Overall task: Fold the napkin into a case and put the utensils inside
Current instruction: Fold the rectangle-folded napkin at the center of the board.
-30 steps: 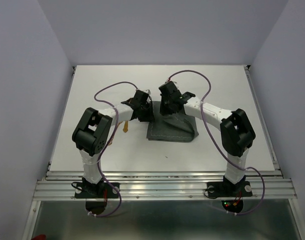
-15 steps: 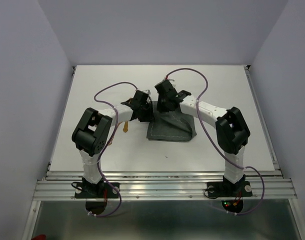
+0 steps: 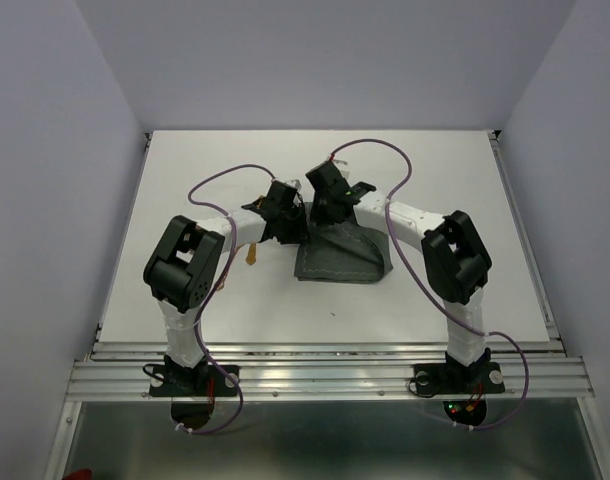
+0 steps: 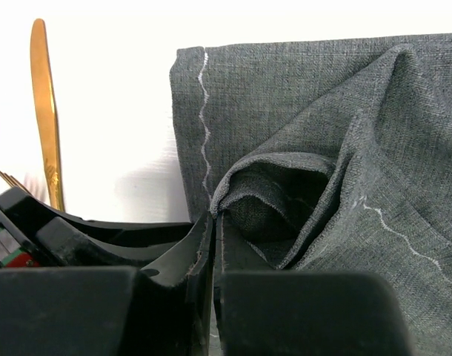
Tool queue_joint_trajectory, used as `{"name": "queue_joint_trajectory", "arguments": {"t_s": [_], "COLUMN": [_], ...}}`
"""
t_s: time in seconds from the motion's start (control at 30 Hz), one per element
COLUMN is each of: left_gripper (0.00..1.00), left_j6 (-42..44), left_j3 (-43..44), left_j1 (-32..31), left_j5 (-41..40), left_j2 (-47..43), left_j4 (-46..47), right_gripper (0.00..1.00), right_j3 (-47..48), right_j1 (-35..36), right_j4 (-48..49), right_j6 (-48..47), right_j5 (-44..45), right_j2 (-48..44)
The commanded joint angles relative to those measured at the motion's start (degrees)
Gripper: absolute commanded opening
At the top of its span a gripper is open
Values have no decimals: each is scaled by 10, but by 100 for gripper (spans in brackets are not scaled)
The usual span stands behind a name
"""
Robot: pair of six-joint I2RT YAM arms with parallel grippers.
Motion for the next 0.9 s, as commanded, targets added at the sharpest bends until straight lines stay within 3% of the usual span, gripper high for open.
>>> {"name": "queue_joint_trajectory", "arguments": {"t_s": [0.0, 0.07, 0.1, 0.2, 0.47, 0.63, 0.77, 0.87], "left_gripper": [41, 41, 41, 41, 41, 41, 41, 41], "left_j6": [5, 4, 3, 4, 9, 10, 13, 15], "left_j3": [-25, -25, -26, -25, -16, -12, -5, 0], "left_j1": [-11, -11, -11, -11, -11, -11, -11, -10], "left_j5": [4, 0, -3, -8, -16, -19, -21, -24], "left_j2": [-9, -12, -16, -20, -33, -46, -43, -37], "left_j4": [-41, -41, -42, -44, -56, -64, -67, -72], "right_gripper": [13, 29, 44, 55, 53, 45, 45, 54], "right_j3": [30, 28, 25, 14, -137, -263, -323, -335], "right_j1": [4, 4, 4, 4, -24, -81, -124, -132], "right_j4": [43, 44, 43, 43, 94, 93, 94, 93], "right_j6": [5, 3, -2, -10, -17, -2, -6, -27], "right_j5": [14, 8, 3, 11, 38, 24, -4, -13], "right_j2": [9, 1, -5, -40, -183, -257, -287, -276]}}
